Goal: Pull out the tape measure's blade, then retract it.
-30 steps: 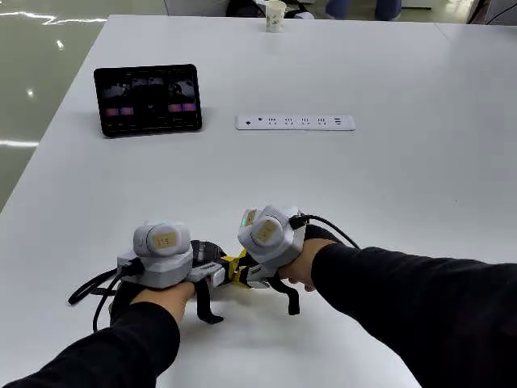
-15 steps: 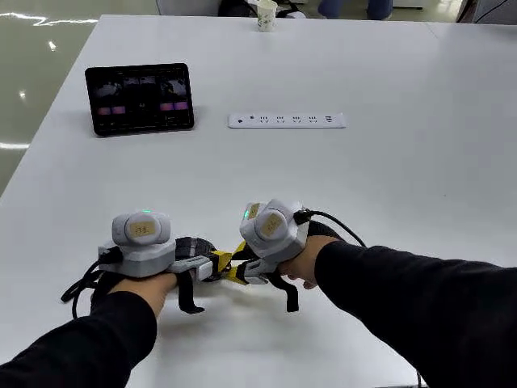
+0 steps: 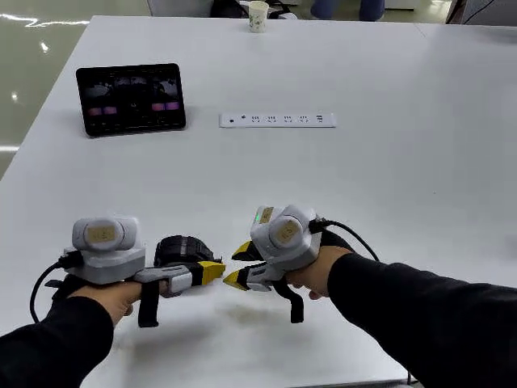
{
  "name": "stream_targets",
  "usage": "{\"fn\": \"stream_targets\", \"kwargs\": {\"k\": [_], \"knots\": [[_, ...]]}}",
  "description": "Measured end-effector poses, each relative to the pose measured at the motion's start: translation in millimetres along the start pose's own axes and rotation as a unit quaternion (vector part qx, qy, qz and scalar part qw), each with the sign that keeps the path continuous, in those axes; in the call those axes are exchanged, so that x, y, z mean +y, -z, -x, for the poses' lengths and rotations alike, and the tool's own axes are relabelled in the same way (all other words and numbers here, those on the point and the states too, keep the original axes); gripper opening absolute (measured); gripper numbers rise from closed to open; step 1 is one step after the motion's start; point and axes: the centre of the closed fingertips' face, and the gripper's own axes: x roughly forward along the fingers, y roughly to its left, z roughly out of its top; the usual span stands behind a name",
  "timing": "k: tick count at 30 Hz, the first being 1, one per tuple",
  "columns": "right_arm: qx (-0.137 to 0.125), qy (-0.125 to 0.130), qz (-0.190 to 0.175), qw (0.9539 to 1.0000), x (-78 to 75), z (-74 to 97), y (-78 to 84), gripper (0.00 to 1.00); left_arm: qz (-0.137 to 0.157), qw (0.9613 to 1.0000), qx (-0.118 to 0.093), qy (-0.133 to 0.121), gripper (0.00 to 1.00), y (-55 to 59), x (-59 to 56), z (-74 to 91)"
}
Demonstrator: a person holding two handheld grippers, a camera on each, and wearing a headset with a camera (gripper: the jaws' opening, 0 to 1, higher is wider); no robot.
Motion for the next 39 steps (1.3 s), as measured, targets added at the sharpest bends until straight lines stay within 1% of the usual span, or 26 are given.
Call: {"fn": "stream_targets", "kwargs": {"k": [2,3,4,5,6,7,10,12,14,17,20,21,22,25,27,29,32,33,34,35,39], "knots": [[-0.009,0.008,-0.008,0.9999,-1.8,6.4,-0.7,0.25,-0.004,1.0,-0.001,0.007,0.99,0.4,-0.2,4.4],[-0.013,0.013,-0.012,0.9997,-3.1,10.8,0.0,0.26,-0.024,0.9996,-0.007,0.014,0.99,-2.0,0.3,6.5],[-0.014,0.015,-0.016,0.9997,-3.5,13.7,1.3,0.27,-0.035,0.9991,-0.015,0.018,0.99,-4.3,-0.5,7.9],[-0.015,0.016,-0.018,0.9996,-3.6,16.5,2.8,0.27,-0.037,0.9991,-0.013,0.019,0.99,-2.9,-0.4,9.1],[-0.017,0.02,-0.021,0.9994,-4.5,20.5,5.1,0.28,-0.039,0.999,-0.004,0.019,0.99,0.1,0.9,10.3],[-0.018,0.023,-0.024,0.9993,-5.1,23.3,6.8,0.29,-0.04,0.999,-0.001,0.022,0.99,1.0,0.6,11.4],[-0.021,0.035,-0.035,0.9985,-7.0,33.4,12.7,0.33,-0.047,0.9983,-0.005,0.033,0.99,1.2,-0.8,16.8],[-0.021,0.043,-0.039,0.9981,-8.5,41.1,18.2,0.38,-0.056,0.9977,-0.011,0.037,0.99,0.9,-1.4,21.0],[-0.024,0.05,-0.037,0.9978,-9.5,48.9,22.1,0.39,-0.067,0.9971,-0.013,0.035,0.99,2.7,0.9,24.8],[-0.022,0.057,-0.038,0.9974,-11.4,60.2,29.2,0.4,-0.068,0.9972,-0.015,0.029,0.99,3.8,6.4,31.7],[-0.027,0.068,-0.046,0.9963,-15.0,72.6,34.7,0.42,-0.053,0.9979,-0.022,0.029,0.99,1.6,11.3,39.3],[-0.028,0.071,-0.053,0.9957,-15.6,76.7,38.3,0.42,-0.052,0.9977,-0.028,0.033,0.99,0.1,12.1,42.1],[-0.027,0.071,-0.056,0.9956,-15.3,79.6,41.7,0.42,-0.051,0.9978,-0.03,0.031,0.99,-0.4,13.4,44.0],[-0.023,0.077,-0.06,0.995,-14.6,88.7,56.3,0.43,-0.052,0.9977,-0.032,0.029,0.99,0.3,19.2,49.0],[-0.017,0.082,-0.077,0.9935,-14.1,96.0,67.8,0.46,-0.052,0.9979,-0.028,0.026,0.99,2.1,23.8,52.5],[-0.018,0.087,-0.086,0.9923,-14.7,103.0,75.2,0.48,-0.052,0.998,-0.026,0.024,0.99,5.0,28.8,55.0],[-0.021,0.097,-0.1,0.99,-15.9,112.8,82.3,0.5,-0.053,0.9983,-0.017,0.019,0.99,9.9,36.1,57.8],[-0.021,0.101,-0.105,0.9891,-16.5,115.2,84.5,0.5,-0.056,0.9982,-0.013,0.016,0.99,11.8,37.5,58.8],[-0.022,0.103,-0.108,0.9885,-16.9,118.8,86.9,0.51,-0.07,0.9975,-0.009,0.012,0.99,13.4,39.7,60.3],[-0.023,0.106,-0.108,0.9883,-17.1,121.4,88.7,0.51,-0.08,0.9967,-0.006,0.013,0.99,15.3,40.0,60.8],[-0.022,0.114,-0.108,0.9873,-19.4,131.8,99.1,0.53,-0.098,0.995,0.009,0.013,0.99,24.9,39.1,62.1]]}}
